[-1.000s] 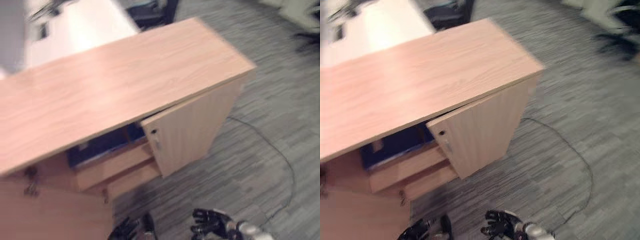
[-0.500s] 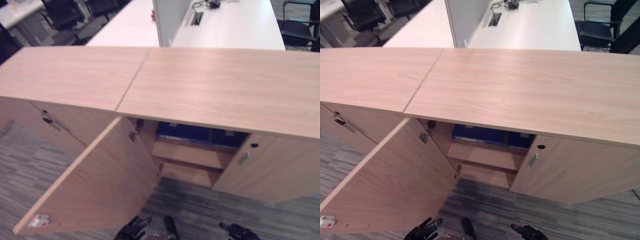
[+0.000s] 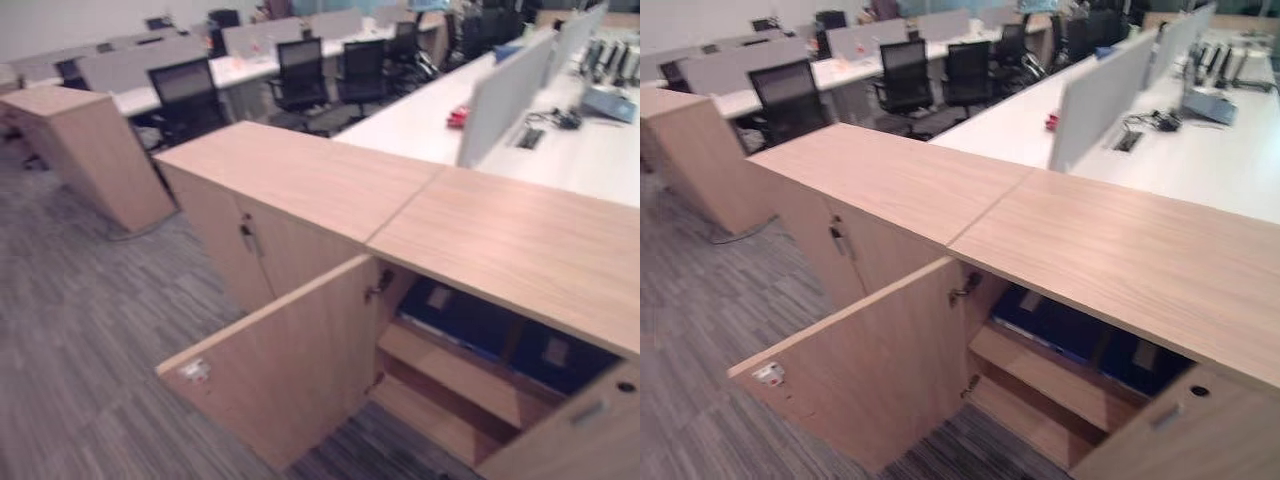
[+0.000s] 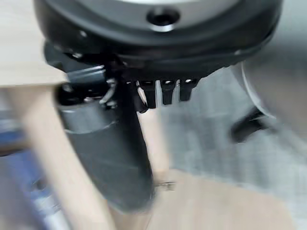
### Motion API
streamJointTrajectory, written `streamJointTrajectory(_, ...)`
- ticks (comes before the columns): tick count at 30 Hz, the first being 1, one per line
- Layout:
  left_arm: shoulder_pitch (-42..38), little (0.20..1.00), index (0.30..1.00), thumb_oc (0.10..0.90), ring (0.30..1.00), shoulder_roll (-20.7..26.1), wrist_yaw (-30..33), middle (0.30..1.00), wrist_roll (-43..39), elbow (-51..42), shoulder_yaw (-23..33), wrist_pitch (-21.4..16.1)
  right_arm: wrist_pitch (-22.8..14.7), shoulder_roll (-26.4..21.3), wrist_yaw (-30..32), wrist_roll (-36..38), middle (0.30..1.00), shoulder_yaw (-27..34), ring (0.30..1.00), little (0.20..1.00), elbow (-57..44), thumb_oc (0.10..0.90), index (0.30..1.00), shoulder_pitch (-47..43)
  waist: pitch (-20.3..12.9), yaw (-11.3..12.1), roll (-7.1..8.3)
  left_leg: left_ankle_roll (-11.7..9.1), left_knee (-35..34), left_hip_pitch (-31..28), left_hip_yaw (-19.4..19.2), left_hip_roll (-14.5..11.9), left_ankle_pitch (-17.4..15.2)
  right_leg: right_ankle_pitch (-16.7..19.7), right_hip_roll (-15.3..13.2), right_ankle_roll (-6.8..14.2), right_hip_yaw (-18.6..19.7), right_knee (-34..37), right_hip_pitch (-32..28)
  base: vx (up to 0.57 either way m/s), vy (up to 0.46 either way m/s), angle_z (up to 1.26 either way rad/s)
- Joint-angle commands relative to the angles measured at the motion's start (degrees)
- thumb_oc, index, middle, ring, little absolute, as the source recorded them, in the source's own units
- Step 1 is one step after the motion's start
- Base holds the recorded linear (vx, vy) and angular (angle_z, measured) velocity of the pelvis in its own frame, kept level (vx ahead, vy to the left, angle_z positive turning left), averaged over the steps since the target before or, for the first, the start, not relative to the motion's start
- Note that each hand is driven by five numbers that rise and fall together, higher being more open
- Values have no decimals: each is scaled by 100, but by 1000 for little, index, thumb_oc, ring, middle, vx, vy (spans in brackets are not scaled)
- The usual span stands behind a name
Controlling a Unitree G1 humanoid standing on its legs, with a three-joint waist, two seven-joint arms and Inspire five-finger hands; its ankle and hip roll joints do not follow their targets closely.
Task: Put the empty folder in the office cabinet
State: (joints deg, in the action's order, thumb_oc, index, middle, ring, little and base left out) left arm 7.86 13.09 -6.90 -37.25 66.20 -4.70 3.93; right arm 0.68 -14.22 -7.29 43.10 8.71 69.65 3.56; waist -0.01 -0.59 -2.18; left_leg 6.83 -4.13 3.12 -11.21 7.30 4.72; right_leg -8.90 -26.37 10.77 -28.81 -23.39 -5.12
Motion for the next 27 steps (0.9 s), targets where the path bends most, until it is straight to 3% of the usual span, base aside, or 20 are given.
streamJointTrajectory(1, -207, 900, 900, 800, 900, 99, 26, 900, 321, -372, 266, -413, 39, 53, 4, 262, 900, 37, 900, 900, 399, 800, 900, -74, 237, 141, 153, -872, -69, -331, -132, -676, -369, 728, 212, -13, -248, 1158, 86, -44, -269, 32)
streamJointTrajectory(3, -56, 900, 900, 800, 900, 67, -43, 900, 194, -413, 376, -415, 2, 73, -5, 194, 900, -45, 900, 900, 444, 800, 900, -75, 179, 247, 246, -1029, -58, -174, -138, -927, -195, 627, 608, -2, -402, 1753, -96, -93, -387, 32)
streamJointTrajectory(4, -51, 900, 900, 800, 900, 68, -44, 900, 192, -415, 377, -414, 1, 72, -7, 195, 900, -49, 900, 900, 448, 800, 900, -75, 171, 251, 237, -1041, -59, -168, -142, -948, -190, 644, 639, -16, -402, 1792, -102, -120, -388, 38)
streamJointTrajectory(5, 2, 900, 900, 800, 900, 46, -46, 900, 37, -337, 491, -405, -11, 68, -9, 237, 900, -90, 900, 900, 438, 800, 900, -127, 200, 305, 261, -1154, -57, -83, -156, -1168, -20, 553, 901, -126, -197, 1913, -61, -62, -195, 26)
streamJointTrajectory(7, 22, 900, 900, 800, 900, 17, -61, 900, -9, -272, 523, -407, -28, 62, -9, 267, 900, -100, 900, 900, 439, 800, 900, -136, 208, 333, 251, -1206, -63, -71, -155, -1262, 31, 517, 1010, -188, -114, 1943, -48, -64, -252, -23)
streamJointTrajectory(8, 72, 900, 900, 800, 900, -47, -114, 900, -16, -45, 578, -381, -57, 50, -24, 243, 900, -163, 900, 900, 433, 800, 900, -138, 222, 352, 233, -1276, -72, -60, -151, -1430, 126, 469, 1194, -263, -34, 2027, -80, -48, -238, -27)
streamJointTrajectory(11, 72, 900, 900, 800, 900, -58, -126, 900, -15, 39, 603, -386, -56, 21, -31, 218, 900, -180, 900, 900, 454, 800, 900, -134, 238, 353, 210, -1326, -74, -49, -136, -1515, 191, 454, 1294, -314, -23, 2081, -92, -48, -171, -15)
streamJointTrajectory(13, -2, 900, 900, 800, 900, -53, -60, 900, -191, 38, 715, -367, -75, -128, 7, 150, 900, -142, 900, 900, 497, 800, 900, -107, 435, 348, 177, -1486, 145, 244, -138, -1782, 405, 398, 1510, -466, -11, 2135, -50, -169, -220, -27)
streamJointTrajectory(15, -55, 900, 900, 800, 900, -25, -5, 900, -214, 8, 748, -367, -73, -172, 42, 143, 900, -130, 900, 900, 528, 800, 900, -121, 499, 312, 192, -1524, 397, 366, -244, -1937, 385, 386, 1560, -540, -27, 2157, -32, -149, -115, 18)
streamJointTrajectory(16, -37, 900, 900, 800, 900, 106, 64, 900, -155, -174, 866, -423, -55, -296, 73, 90, 900, -126, 900, 900, 595, 800, 900, -130, 581, 325, 227, -1542, 825, 247, -299, -2132, 149, 400, 1628, -623, 9, 2274, -27, -155, -6, 17)
streamJointTrajectory(18, -20, 900, 900, 800, 900, 226, 149, 900, -136, -285, 971, -501, -39, -433, 65, 1, 900, -99, 900, 900, 671, 800, 900, -143, 580, 313, 193, -1548, 870, 31, -178, -2208, -6, 468, 1600, -559, 61, 2322, -1, -108, 78, -40)
streamJointTrajectory(19, 35, 900, 900, 800, 900, 501, 325, 900, -44, -686, 1181, -596, -47, -518, 54, -56, 900, -44, 900, 900, 628, 800, 900, -124, 494, 298, 84, -1601, 593, -211, 0, -2274, 17, 516, 1608, -496, 128, 2339, 81, -21, 104, -49)
streamJointTrajectory(20, 46, 900, 900, 800, 900, 500, 330, 900, -42, -700, 1185, -589, -46, -517, 55, -56, 900, -48, 900, 900, 625, 800, 900, -121, 494, 299, 84, -1604, 566, -230, -7, -2274, 31, 517, 1611, -496, 131, 2340, 77, -17, 169, -6)
streamJointTrajectory(22, 36, 900, 900, 800, 900, 997, 510, 900, 300, -1639, 1453, -574, -33, -488, 33, -20, 900, 110, 900, 900, 487, 800, 900, 21, 267, 219, -126, -1656, -86, -456, -165, -2303, 80, 647, 1620, -384, 47, 2418, 196, -33, 202, 8)
streamJointTrajectory(24, -45, 900, 900, 800, 900, 1162, 538, 900, 436, -1760, 1515, -541, -17, -490, 31, -26, 900, 147, 900, 900, 456, 800, 900, 68, 200, 188, -141, -1663, -87, -425, -203, -2290, 31, 717, 1593, -358, 23, 2450, 228, -59, 222, 28)
streamJointTrajectory(25, -298, 900, 900, 800, 900, 1502, 625, 900, 675, -1994, 1681, -581, 24, -480, 2, -159, 900, 161, 900, 900, 423, 800, 900, 130, 103, 143, -169, -1605, -87, -429, -210, -2120, -119, 945, 1425, -228, -11, 2498, 298, -57, 247, 55)
streamJointTrajectory(27, -465, 900, 900, 800, 900, 1668, 689, 900, 761, -2108, 1751, -614, 64, -459, -36, -200, 900, 167, 900, 900, 428, 800, 900, 164, 76, 129, -153, -1557, -87, -439, -225, -2001, -191, 1060, 1295, -149, -12, 2498, 336, -44, 278, 25)
